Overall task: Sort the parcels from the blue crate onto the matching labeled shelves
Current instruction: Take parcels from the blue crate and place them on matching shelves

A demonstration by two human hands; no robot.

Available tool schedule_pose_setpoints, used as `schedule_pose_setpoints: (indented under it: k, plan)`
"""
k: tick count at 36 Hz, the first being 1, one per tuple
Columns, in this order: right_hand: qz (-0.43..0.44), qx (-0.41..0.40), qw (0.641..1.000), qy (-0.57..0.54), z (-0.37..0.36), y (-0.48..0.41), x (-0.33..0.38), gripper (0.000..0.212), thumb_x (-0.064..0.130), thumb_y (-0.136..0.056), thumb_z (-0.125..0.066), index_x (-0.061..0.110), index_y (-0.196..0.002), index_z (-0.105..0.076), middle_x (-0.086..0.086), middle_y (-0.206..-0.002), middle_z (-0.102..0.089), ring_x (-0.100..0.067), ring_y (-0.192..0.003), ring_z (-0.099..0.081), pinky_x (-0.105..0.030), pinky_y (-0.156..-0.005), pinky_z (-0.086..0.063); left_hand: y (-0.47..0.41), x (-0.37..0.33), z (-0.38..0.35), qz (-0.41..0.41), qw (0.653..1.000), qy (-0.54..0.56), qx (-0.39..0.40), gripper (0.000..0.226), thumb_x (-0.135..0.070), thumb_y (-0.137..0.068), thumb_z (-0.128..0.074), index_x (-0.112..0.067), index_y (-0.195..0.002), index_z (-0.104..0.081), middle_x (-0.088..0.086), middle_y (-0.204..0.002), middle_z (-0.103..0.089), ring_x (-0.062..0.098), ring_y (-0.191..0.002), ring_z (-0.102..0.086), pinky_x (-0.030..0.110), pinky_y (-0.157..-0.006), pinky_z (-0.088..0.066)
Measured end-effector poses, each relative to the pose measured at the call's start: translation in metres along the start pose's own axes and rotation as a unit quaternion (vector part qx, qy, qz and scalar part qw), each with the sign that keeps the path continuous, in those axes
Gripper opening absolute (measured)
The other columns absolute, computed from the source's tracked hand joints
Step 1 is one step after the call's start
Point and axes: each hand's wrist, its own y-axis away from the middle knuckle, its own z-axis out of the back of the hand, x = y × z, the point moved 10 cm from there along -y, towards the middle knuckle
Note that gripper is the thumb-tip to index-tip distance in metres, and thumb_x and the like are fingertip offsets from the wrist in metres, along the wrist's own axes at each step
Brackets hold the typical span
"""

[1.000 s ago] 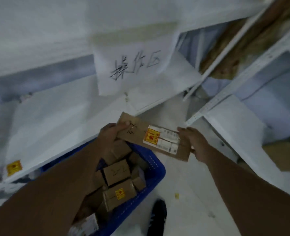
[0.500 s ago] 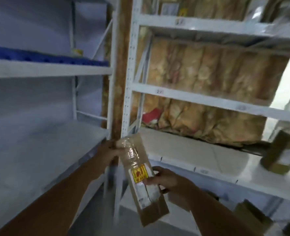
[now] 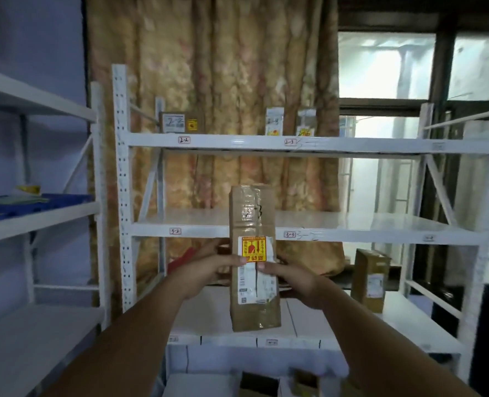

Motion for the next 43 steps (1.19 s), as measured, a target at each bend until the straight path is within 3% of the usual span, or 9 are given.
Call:
schedule_pose_setpoints:
  k: [4,10,12,20,26,30,34,39,43]
  plan:
    - [0.016,-0.017,1.0,0.004,0.014,0.011,0.009,0.049,0.04,-0.088,-0.078,0.032,-0.132,-0.059,0.002,-0.114,-0.078,-0.018,-0.106,-0.074,-0.042,-0.095,-0.055,-0.011,-0.012,-0.011,-0.002,1.0,0.003,0.02,0.083,-0.035,-0.056,-0.097,-0.031,-0.13,-0.059,-0.004,-0.117,-0.076,0.022,-0.113,-0.07,0.048,-0.097,-0.056]
    - [0.012,-0.054,0.998,-0.001,0.027,0.017,0.015,0.08,0.054,-0.073,-0.088,0.031,-0.142,-0.053,0.0,-0.121,-0.075,-0.024,-0.114,-0.072,-0.054,-0.102,-0.054,-0.016,-0.031,-0.02,-0.02,0.999,0.019,0.037,0.059,-0.013,-0.077,-0.086,-0.02,-0.129,-0.06,0.003,-0.115,-0.076,0.023,-0.106,-0.073,0.046,-0.091,-0.058]
    - [0.018,-0.065,0.998,0.002,0.029,0.023,0.019,0.074,0.05,-0.077,-0.086,0.029,-0.14,-0.055,-0.001,-0.12,-0.076,-0.024,-0.113,-0.072,-0.054,-0.102,-0.054,-0.017,-0.037,-0.023,-0.03,0.998,0.01,0.053,0.059,-0.015,-0.076,-0.086,-0.02,-0.129,-0.061,0.001,-0.116,-0.076,0.02,-0.107,-0.073,0.04,-0.09,-0.056]
    - [0.02,-0.086,0.996,0.006,0.033,0.037,0.036,0.056,0.03,-0.087,-0.081,0.024,-0.138,-0.058,-0.002,-0.116,-0.077,-0.022,-0.108,-0.074,-0.048,-0.101,-0.055,-0.021,-0.039,-0.026,-0.049,0.995,0.017,0.083,0.092,-0.03,-0.048,-0.101,-0.021,-0.129,-0.058,0.001,-0.117,-0.075,0.02,-0.11,-0.072,0.04,-0.099,-0.055]
    - [0.023,-0.09,0.996,0.007,0.044,0.018,0.037,0.1,0.052,-0.061,-0.095,0.029,-0.147,-0.05,0.0,-0.122,-0.075,-0.021,-0.113,-0.072,-0.051,-0.105,-0.053,-0.037,-0.046,-0.023,-0.063,0.995,0.023,0.067,0.06,-0.007,-0.079,-0.083,-0.018,-0.133,-0.058,0.0,-0.119,-0.074,0.016,-0.108,-0.072,0.031,-0.092,-0.056]
    - [0.048,-0.106,0.992,-0.042,0.057,0.001,0.041,0.074,0.041,-0.074,-0.091,0.038,-0.14,-0.057,0.002,-0.119,-0.076,-0.019,-0.111,-0.073,-0.048,-0.104,-0.053,-0.054,-0.054,-0.029,-0.086,0.994,0.047,0.056,0.054,-0.015,-0.086,-0.079,-0.025,-0.136,-0.06,-0.006,-0.121,-0.074,0.016,-0.111,-0.07,0.037,-0.096,-0.054]
    - [0.08,-0.12,0.986,-0.089,0.061,-0.017,0.046,0.031,0.035,-0.089,-0.08,0.045,-0.115,-0.066,0.013,-0.107,-0.078,-0.011,-0.101,-0.074,-0.032,-0.085,-0.055,-0.079,-0.054,-0.036,-0.091,0.993,0.072,0.016,0.04,-0.029,-0.094,-0.07,-0.038,-0.132,-0.063,-0.008,-0.119,-0.075,0.019,-0.107,-0.073,0.051,-0.091,-0.059]
    - [0.101,-0.14,0.981,-0.09,0.093,-0.043,0.04,0.034,0.032,-0.096,-0.073,0.034,-0.129,-0.066,0.007,-0.115,-0.077,-0.011,-0.1,-0.075,-0.025,-0.076,-0.057,-0.12,-0.046,-0.052,-0.076,0.997,0.033,-0.004,0.035,-0.04,-0.095,-0.068,-0.056,-0.125,-0.06,-0.012,-0.126,-0.069,0.018,-0.108,-0.071,0.051,-0.084,-0.061]
    - [0.103,-0.148,0.982,-0.061,0.132,-0.064,0.039,0.035,0.041,-0.093,-0.075,0.039,-0.126,-0.066,0.014,-0.12,-0.074,-0.012,-0.101,-0.072,-0.033,-0.072,-0.056,-0.152,-0.047,-0.079,-0.062,0.997,-0.004,0.034,0.061,-0.039,-0.091,-0.074,-0.06,-0.14,-0.042,-0.017,-0.13,-0.066,0.011,-0.106,-0.071,0.037,-0.074,-0.061]
